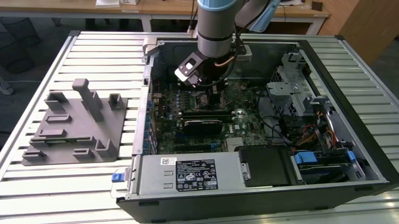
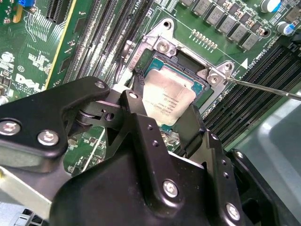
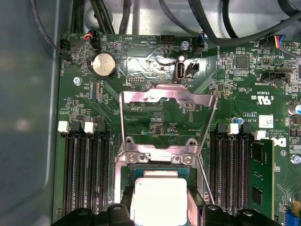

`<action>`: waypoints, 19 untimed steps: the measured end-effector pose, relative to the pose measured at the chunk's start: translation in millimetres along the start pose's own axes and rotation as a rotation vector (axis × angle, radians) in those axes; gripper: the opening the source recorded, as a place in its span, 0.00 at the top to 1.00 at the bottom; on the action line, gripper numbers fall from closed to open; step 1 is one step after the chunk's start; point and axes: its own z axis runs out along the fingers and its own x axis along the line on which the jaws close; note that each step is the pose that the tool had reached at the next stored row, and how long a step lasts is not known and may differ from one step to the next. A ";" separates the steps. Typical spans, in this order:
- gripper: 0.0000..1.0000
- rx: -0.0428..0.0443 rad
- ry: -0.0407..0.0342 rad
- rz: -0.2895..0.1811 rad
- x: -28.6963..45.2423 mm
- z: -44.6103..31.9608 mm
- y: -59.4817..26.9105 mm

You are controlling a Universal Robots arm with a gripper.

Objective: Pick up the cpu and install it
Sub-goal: 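Place the cpu into insertion slot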

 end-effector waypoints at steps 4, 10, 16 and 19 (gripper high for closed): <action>0.46 -0.0006 0.0008 0.000 0.1 0.4 0.1; 0.40 0.0001 -0.0001 0.000 0.0 -1.1 0.0; 0.40 -0.0001 0.0001 0.000 -0.1 -7.6 0.3; 0.40 -0.0001 0.0001 0.000 -0.1 -11.8 0.5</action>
